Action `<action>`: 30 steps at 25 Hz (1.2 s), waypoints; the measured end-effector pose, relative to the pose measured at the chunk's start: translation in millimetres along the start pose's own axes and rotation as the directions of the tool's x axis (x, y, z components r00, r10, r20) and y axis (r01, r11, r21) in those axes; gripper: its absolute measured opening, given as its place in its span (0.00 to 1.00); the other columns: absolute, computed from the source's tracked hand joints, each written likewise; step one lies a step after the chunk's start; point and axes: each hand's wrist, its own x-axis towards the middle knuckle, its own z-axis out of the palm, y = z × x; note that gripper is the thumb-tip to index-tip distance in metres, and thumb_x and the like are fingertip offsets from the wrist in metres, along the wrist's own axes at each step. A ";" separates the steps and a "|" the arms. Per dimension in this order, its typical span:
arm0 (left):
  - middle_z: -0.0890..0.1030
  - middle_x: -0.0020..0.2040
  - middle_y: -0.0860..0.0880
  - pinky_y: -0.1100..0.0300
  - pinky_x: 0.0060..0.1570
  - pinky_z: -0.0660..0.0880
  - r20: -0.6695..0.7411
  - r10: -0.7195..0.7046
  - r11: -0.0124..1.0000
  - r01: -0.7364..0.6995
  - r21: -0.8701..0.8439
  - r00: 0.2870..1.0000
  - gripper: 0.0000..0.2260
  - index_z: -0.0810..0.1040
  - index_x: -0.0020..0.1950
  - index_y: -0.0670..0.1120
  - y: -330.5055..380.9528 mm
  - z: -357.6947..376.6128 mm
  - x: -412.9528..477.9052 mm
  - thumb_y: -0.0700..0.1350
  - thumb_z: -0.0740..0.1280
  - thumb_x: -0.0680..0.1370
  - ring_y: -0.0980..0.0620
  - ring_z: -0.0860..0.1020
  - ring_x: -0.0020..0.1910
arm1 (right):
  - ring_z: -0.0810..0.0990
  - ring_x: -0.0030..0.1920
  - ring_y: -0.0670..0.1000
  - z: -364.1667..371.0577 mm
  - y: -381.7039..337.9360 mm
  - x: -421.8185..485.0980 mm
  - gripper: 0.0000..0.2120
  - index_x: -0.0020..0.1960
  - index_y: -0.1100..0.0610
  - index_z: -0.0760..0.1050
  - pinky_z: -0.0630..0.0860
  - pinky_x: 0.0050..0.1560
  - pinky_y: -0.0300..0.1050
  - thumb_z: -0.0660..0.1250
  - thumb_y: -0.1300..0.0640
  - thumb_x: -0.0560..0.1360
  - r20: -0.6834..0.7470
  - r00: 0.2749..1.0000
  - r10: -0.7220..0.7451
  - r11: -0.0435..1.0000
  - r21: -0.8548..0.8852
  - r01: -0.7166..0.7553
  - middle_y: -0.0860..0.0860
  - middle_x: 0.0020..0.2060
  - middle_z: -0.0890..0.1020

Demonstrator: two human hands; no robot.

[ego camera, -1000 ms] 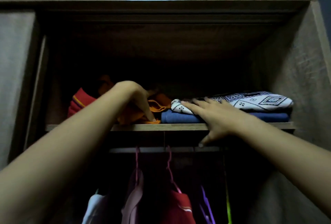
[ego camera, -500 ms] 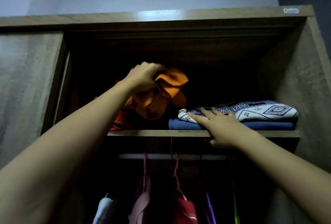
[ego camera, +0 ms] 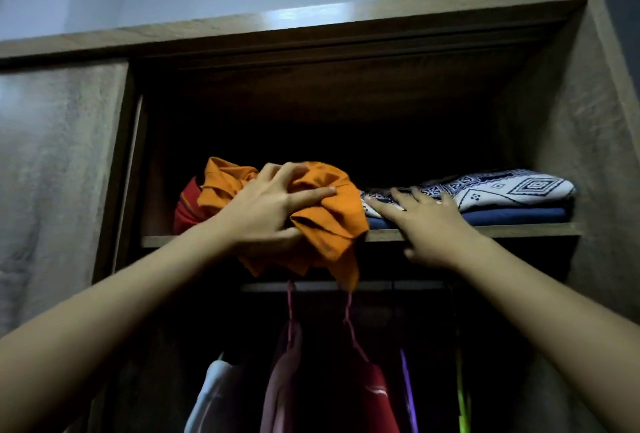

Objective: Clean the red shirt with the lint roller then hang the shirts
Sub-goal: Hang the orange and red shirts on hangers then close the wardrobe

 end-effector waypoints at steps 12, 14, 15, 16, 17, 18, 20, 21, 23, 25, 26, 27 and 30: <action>0.72 0.66 0.36 0.42 0.42 0.76 -0.326 0.264 0.959 -0.212 0.188 0.908 0.20 0.63 0.69 0.57 11.0 -10.4 -35.8 0.44 0.54 0.78 0.35 0.74 0.50 | 0.44 0.75 0.44 -30.6 -8.5 -53.8 0.50 0.68 0.32 0.35 0.43 0.75 0.54 0.64 0.25 0.58 -0.081 0.997 -0.010 0.642 0.764 0.069 0.38 0.75 0.47; 0.70 0.67 0.36 0.42 0.45 0.76 -0.366 0.223 0.974 -0.187 0.131 0.904 0.21 0.62 0.70 0.57 28.8 -30.4 -57.6 0.47 0.54 0.77 0.35 0.74 0.51 | 0.51 0.75 0.44 -49.6 -21.7 -85.8 0.47 0.68 0.28 0.42 0.53 0.74 0.53 0.61 0.22 0.55 -0.176 0.983 0.050 0.575 0.810 0.116 0.39 0.74 0.54; 0.70 0.66 0.37 0.44 0.45 0.76 -0.373 0.196 0.981 -0.174 0.090 0.907 0.22 0.62 0.70 0.57 38.7 -38.9 -71.7 0.50 0.53 0.75 0.36 0.74 0.51 | 0.56 0.73 0.43 -58.8 -28.1 -101.7 0.45 0.67 0.28 0.48 0.58 0.71 0.48 0.61 0.22 0.55 -0.219 0.973 0.076 0.569 0.811 0.138 0.40 0.73 0.58; 0.71 0.66 0.38 0.45 0.45 0.76 -0.375 0.168 0.985 -0.168 0.032 0.912 0.23 0.63 0.70 0.58 49.5 -46.6 -87.2 0.52 0.54 0.75 0.37 0.75 0.50 | 0.62 0.70 0.42 -68.5 -36.1 -116.9 0.42 0.66 0.31 0.54 0.63 0.67 0.42 0.62 0.23 0.56 -0.255 0.962 0.101 0.557 0.815 0.158 0.41 0.70 0.64; 0.72 0.64 0.41 0.47 0.44 0.76 -0.362 0.129 0.985 -0.162 -0.062 0.923 0.23 0.63 0.70 0.59 60.3 -51.9 -103.0 0.53 0.55 0.74 0.39 0.75 0.50 | 0.68 0.66 0.40 -74.0 -43.7 -130.2 0.37 0.64 0.35 0.60 0.67 0.62 0.37 0.63 0.26 0.58 -0.272 0.956 0.113 0.530 0.830 0.173 0.42 0.66 0.70; 0.73 0.62 0.44 0.48 0.45 0.76 -0.319 0.073 0.968 -0.144 -0.204 0.945 0.25 0.61 0.70 0.60 70.6 -53.1 -119.7 0.55 0.56 0.72 0.42 0.74 0.50 | 0.72 0.61 0.38 -77.9 -53.3 -144.0 0.32 0.60 0.39 0.64 0.70 0.57 0.33 0.66 0.29 0.60 -0.270 0.957 0.105 0.508 0.842 0.182 0.41 0.60 0.74; 0.71 0.61 0.50 0.49 0.51 0.74 -0.170 -0.039 0.842 -0.059 -0.537 0.985 0.28 0.58 0.69 0.61 89.6 -46.8 -151.8 0.59 0.60 0.70 0.48 0.73 0.55 | 0.78 0.52 0.39 -72.1 -73.7 -168.9 0.22 0.55 0.44 0.69 0.74 0.49 0.31 0.68 0.37 0.65 -0.216 0.975 0.042 0.521 0.838 0.164 0.41 0.50 0.78; 0.70 0.61 0.52 0.53 0.56 0.73 -0.101 -0.077 0.748 -0.009 -0.664 0.992 0.30 0.58 0.68 0.60 99.5 -37.5 -170.3 0.60 0.64 0.69 0.52 0.72 0.57 | 0.79 0.49 0.39 -66.2 -86.4 -182.8 0.17 0.53 0.46 0.71 0.75 0.47 0.33 0.69 0.41 0.68 -0.148 0.989 -0.001 0.541 0.831 0.126 0.41 0.47 0.79; 0.69 0.62 0.54 0.65 0.61 0.69 0.064 -0.140 0.564 0.133 -0.815 0.988 0.36 0.56 0.67 0.56 122.9 -12.2 -214.0 0.58 0.72 0.66 0.61 0.69 0.59 | 0.80 0.45 0.41 -48.9 -111.4 -213.0 0.08 0.50 0.48 0.75 0.77 0.45 0.38 0.69 0.50 0.72 0.023 0.998 -0.064 0.570 0.821 0.018 0.44 0.44 0.81; 0.66 0.64 0.53 0.64 0.63 0.69 0.318 -0.102 0.368 0.333 -0.868 0.942 0.41 0.54 0.66 0.57 143.6 7.5 -257.7 0.56 0.77 0.63 0.61 0.69 0.62 | 0.80 0.44 0.44 -29.5 -131.4 -240.8 0.03 0.48 0.52 0.77 0.76 0.45 0.41 0.67 0.56 0.74 0.143 0.989 -0.049 0.575 0.814 -0.089 0.46 0.42 0.82; 0.66 0.64 0.53 0.61 0.63 0.70 0.428 -0.029 0.274 0.419 -0.866 0.903 0.41 0.54 0.66 0.56 149.5 12.8 -276.1 0.55 0.78 0.63 0.59 0.69 0.63 | 0.80 0.44 0.45 -21.2 -139.9 -252.3 0.02 0.47 0.52 0.77 0.74 0.44 0.39 0.66 0.57 0.75 0.194 0.981 -0.027 0.566 0.812 -0.145 0.47 0.42 0.82; 0.68 0.63 0.53 0.60 0.62 0.72 0.496 0.041 0.181 0.482 -0.857 0.867 0.39 0.56 0.66 0.53 151.3 16.4 -289.2 0.54 0.77 0.64 0.58 0.71 0.62 | 0.79 0.43 0.45 -14.4 -146.4 -260.5 0.04 0.46 0.52 0.77 0.72 0.43 0.38 0.64 0.58 0.76 0.243 0.970 -0.011 0.557 0.807 -0.196 0.46 0.41 0.81; 0.75 0.58 0.53 0.59 0.57 0.76 0.522 0.143 0.104 0.512 -0.853 0.841 0.25 0.65 0.64 0.53 148.6 19.1 -311.1 0.53 0.72 0.71 0.56 0.76 0.57 | 0.75 0.44 0.47 -0.8 -160.9 -273.9 0.08 0.46 0.55 0.76 0.68 0.45 0.41 0.59 0.58 0.79 0.414 0.910 0.020 0.471 0.799 -0.373 0.48 0.39 0.78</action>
